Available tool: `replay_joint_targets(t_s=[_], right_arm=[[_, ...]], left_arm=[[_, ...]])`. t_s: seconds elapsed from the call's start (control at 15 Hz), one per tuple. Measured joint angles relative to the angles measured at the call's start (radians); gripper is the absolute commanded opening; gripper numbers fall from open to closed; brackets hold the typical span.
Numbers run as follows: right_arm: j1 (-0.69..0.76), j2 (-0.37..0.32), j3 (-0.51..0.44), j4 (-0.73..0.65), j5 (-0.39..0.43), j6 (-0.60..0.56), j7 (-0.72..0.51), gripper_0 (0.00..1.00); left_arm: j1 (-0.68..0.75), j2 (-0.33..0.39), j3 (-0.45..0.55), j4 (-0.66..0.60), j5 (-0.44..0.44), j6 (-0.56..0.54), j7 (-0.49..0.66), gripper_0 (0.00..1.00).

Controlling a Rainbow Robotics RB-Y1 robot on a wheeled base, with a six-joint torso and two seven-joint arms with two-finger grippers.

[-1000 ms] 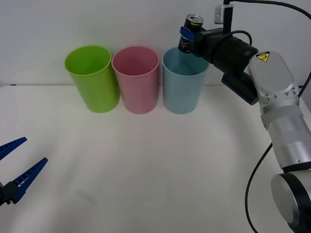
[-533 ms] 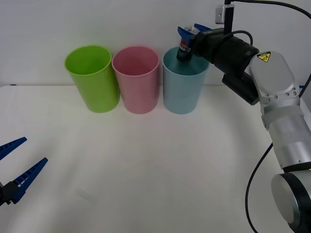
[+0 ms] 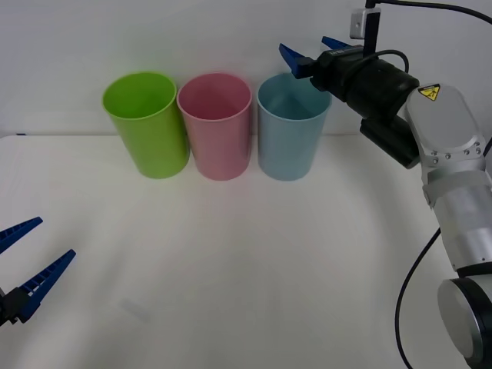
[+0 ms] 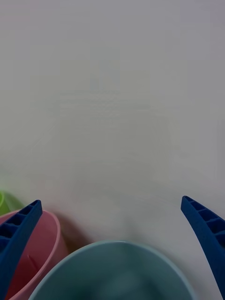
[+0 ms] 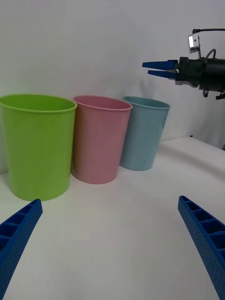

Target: Grasp the object on the table and drop it into the matching bin: aluminum can to the light blue bin, PET bottle to the pink bin.

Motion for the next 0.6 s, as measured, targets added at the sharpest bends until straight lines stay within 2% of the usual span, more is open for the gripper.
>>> replay_joint_targets(t_s=[0.2, 0.6], right_arm=[[0.079, -0.024, 0.000, -0.105, -0.012, -0.021, -0.006, 1.00], [0.276, -0.098, 0.010, -0.330, -0.092, -0.071, -0.002, 1.00]], left_arm=[[0.000, 0.000, 0.000, 0.000, 0.000, 0.000, 0.000, 1.00], [0.000, 0.000, 0.000, 0.000, 0.000, 0.000, 0.000, 1.00]])
